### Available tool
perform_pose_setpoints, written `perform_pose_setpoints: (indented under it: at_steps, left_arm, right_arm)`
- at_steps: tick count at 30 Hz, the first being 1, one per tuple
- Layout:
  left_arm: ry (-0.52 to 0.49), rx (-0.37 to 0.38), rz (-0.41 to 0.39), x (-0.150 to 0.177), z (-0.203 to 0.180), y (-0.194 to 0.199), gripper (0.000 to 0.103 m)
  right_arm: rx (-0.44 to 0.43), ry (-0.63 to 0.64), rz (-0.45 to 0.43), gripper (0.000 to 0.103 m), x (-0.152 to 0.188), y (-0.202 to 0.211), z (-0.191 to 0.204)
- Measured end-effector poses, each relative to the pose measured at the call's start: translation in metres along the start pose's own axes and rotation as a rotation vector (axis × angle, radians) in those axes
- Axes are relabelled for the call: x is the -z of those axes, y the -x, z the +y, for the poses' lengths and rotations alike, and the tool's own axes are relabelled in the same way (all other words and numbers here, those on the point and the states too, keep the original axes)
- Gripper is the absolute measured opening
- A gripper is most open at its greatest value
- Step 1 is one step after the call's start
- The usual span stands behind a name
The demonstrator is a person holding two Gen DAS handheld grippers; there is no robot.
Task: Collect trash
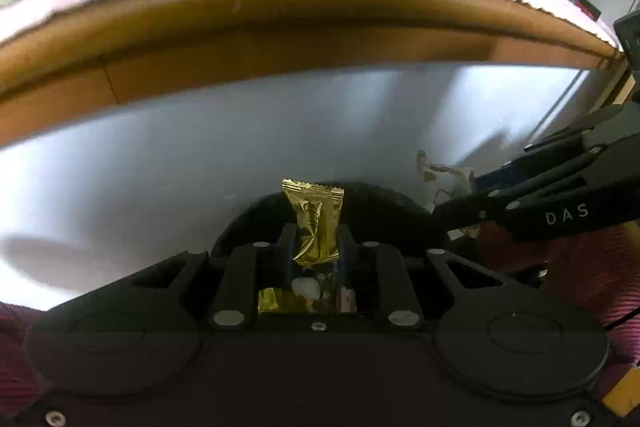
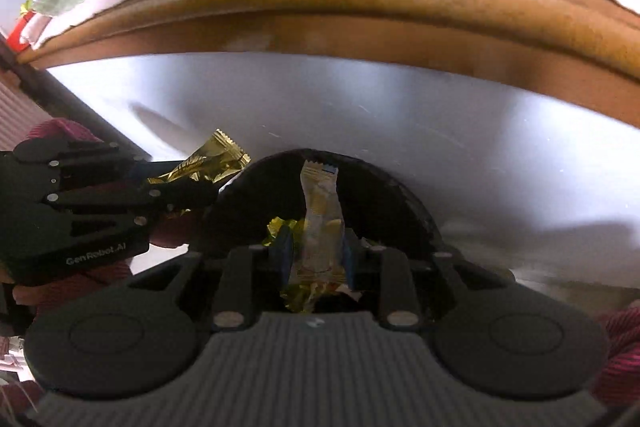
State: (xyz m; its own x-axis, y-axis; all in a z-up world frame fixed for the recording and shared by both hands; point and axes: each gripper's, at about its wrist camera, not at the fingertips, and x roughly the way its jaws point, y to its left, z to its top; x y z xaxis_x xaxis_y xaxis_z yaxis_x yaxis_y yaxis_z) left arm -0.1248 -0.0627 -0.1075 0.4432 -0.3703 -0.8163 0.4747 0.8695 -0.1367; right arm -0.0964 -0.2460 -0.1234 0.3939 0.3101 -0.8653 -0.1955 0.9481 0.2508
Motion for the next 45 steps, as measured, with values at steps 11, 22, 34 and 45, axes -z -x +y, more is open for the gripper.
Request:
perform_pose_setpoints:
  at_steps: [11,22,34,45]
  left_arm:
    - [0.003,0.004,0.032,-0.001,0.003,-0.011,0.043]
    - [-0.008,-0.008,0.029,-0.001,-0.003,-0.011,0.060]
    - [-0.009,-0.003,0.004,-0.006,-0.005,0.003,0.063]
    - [-0.056,-0.048,-0.294,-0.055,0.006,0.096,0.068]
  right_arm:
    - [0.004,-0.015,0.000,0.058,-0.004,-0.006,-0.003]
    - [0.004,-0.029,-0.013,0.063,-0.003,0.001,-0.004]
    - [-0.018,0.013,-0.040,0.071,-0.009,0.013,0.000]
    - [-0.111,0.213,-0.283,0.085,-0.053,0.104,0.034]
